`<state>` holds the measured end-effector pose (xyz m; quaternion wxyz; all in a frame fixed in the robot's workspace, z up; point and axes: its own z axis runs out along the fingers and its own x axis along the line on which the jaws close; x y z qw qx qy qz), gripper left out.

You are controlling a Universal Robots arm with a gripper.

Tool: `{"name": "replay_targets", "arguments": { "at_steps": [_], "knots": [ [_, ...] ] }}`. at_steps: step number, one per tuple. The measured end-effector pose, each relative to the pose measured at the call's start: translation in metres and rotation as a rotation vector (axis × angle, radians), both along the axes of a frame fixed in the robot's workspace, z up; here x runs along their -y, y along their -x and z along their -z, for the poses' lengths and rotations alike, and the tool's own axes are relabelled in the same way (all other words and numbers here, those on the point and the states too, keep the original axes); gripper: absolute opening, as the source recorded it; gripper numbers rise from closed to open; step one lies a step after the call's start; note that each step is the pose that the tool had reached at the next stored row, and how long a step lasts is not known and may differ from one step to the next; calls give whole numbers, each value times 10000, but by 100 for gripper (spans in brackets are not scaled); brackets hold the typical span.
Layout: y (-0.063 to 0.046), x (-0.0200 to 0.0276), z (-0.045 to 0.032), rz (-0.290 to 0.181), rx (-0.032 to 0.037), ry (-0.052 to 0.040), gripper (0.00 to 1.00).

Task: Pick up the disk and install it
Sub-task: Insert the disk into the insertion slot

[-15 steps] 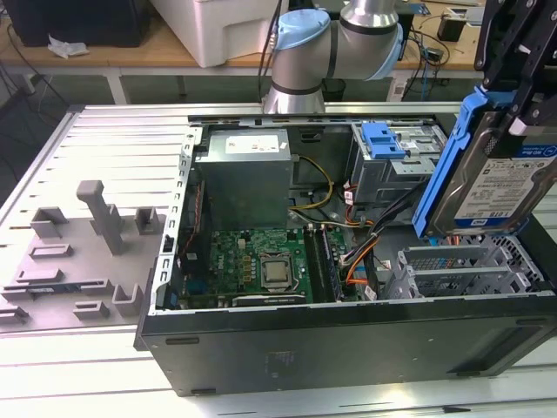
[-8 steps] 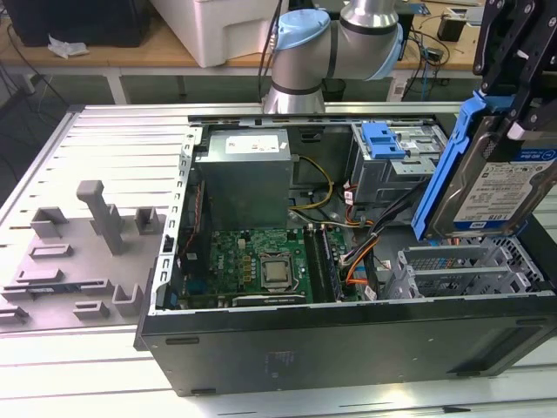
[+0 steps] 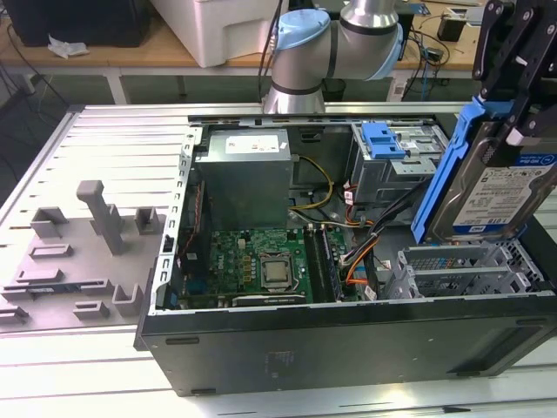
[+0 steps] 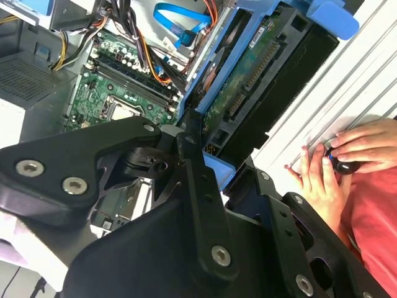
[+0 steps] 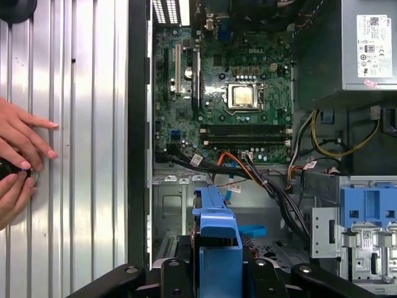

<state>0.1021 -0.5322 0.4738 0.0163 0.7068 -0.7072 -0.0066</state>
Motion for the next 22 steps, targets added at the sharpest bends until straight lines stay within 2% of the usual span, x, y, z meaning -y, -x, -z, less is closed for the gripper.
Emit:
{"name": "replay_targets", "arguments": {
  "at_steps": [22],
  "knots": [
    [0,15,151,0,35,1,37]
  ]
}}
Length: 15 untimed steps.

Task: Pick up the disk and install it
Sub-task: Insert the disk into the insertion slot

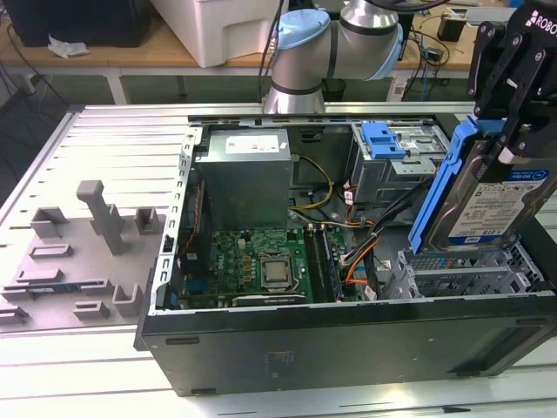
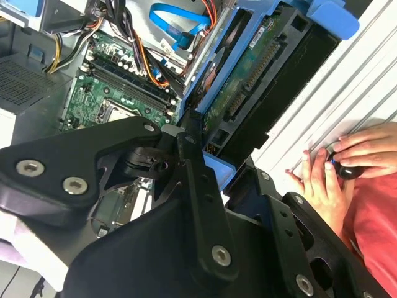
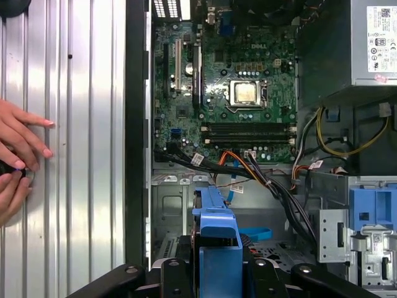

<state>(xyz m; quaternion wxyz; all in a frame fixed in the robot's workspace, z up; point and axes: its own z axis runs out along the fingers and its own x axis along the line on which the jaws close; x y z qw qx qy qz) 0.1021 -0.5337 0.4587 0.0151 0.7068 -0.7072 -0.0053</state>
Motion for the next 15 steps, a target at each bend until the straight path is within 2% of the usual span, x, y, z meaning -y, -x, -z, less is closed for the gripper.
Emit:
{"name": "replay_targets", "arguments": {
  "at_steps": [15],
  "knots": [
    [0,0,31,0,0,0,37]
  ]
}}
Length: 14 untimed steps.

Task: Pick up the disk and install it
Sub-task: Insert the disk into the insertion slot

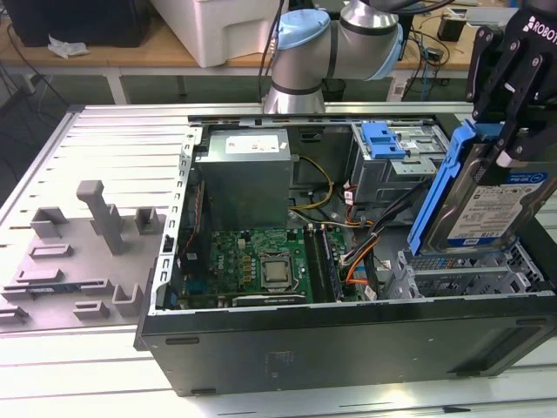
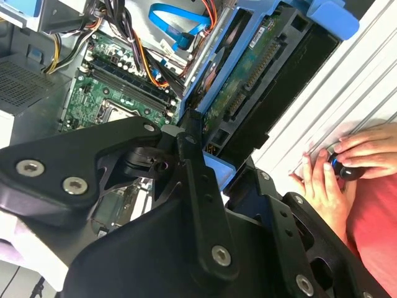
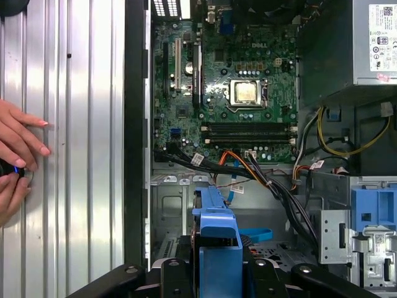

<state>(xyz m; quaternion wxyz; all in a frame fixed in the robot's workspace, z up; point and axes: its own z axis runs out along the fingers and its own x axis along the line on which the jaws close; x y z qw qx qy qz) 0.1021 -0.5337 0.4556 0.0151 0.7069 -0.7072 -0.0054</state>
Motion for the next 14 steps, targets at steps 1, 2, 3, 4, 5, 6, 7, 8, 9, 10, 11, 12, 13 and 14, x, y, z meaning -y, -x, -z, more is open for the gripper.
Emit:
{"name": "replay_targets", "arguments": {
  "at_steps": [1,2,3,4,5,6,7,8,9,10,11,12,13,14],
  "knots": [
    [0,0,2,0,1,0,37],
    [0,0,5,0,0,0,37],
    [0,0,7,0,1,0,37],
    [0,0,10,0,0,0,37],
    [0,0,13,0,0,0,37],
    [0,0,16,0,0,0,37],
    [0,0,18,0,0,0,37],
    [0,0,21,0,0,1,37],
    [0,0,23,0,1,1,37],
    [0,0,25,0,1,0,37],
    [0,0,27,0,0,0,37],
    [0,0,28,0,0,1,37],
    [0,0,28,0,0,0,37],
    [0,0,29,0,1,0,37]
  ]
}}
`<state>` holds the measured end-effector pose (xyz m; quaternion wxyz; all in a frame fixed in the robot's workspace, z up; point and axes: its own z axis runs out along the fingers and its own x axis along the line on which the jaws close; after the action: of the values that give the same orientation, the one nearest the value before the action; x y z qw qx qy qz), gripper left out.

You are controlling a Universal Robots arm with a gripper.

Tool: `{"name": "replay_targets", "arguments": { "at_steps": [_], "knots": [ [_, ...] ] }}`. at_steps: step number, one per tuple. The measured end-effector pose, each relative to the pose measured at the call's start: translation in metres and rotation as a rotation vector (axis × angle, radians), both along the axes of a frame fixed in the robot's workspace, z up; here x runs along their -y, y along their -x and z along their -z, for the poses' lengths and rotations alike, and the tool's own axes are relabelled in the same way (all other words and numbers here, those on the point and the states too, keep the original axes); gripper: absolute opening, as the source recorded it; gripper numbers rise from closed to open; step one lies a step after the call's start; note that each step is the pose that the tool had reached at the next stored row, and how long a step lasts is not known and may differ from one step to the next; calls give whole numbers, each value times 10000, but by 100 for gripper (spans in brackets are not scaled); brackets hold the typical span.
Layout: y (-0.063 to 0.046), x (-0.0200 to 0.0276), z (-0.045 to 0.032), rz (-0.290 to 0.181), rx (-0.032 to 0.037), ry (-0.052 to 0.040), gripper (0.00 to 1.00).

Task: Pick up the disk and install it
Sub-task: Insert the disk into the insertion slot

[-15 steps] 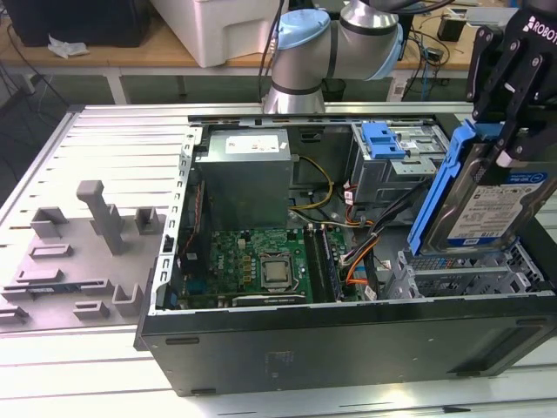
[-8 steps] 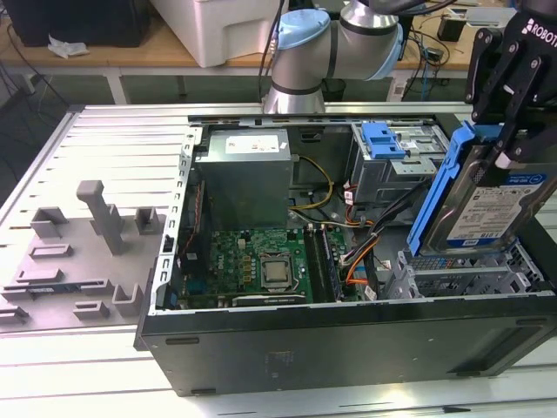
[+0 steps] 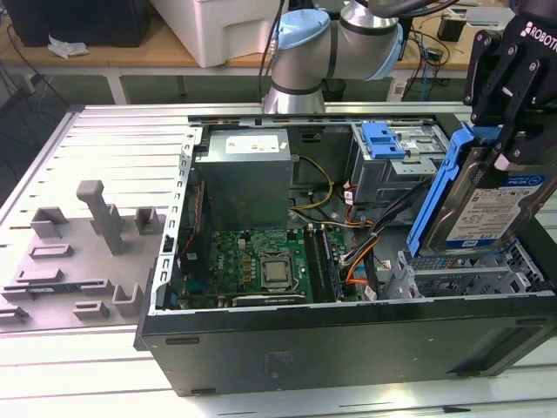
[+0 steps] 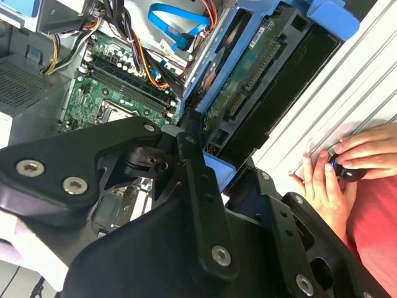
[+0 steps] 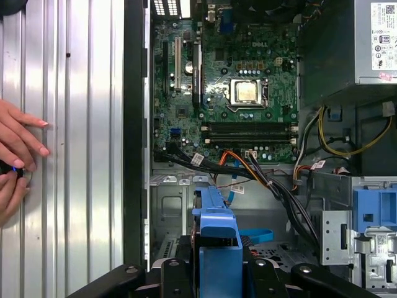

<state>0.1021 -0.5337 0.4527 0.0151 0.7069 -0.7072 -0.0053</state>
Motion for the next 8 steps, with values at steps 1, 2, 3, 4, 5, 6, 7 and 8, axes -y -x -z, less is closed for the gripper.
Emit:
{"name": "replay_targets", "arguments": {
  "at_steps": [1,2,3,4,5,6,7,8],
  "knots": [
    [0,0,0,0,0,-1,37],
    [0,1,1,0,-1,-2,37],
    [0,3,2,0,0,-3,37],
    [0,5,0,0,0,0,37],
    [0,10,1,0,0,0,37],
    [0,12,1,-8,0,-1,37],
    [0,14,0,-19,0,0,37],
    [0,15,0,-30,0,0,37]
  ]
}}
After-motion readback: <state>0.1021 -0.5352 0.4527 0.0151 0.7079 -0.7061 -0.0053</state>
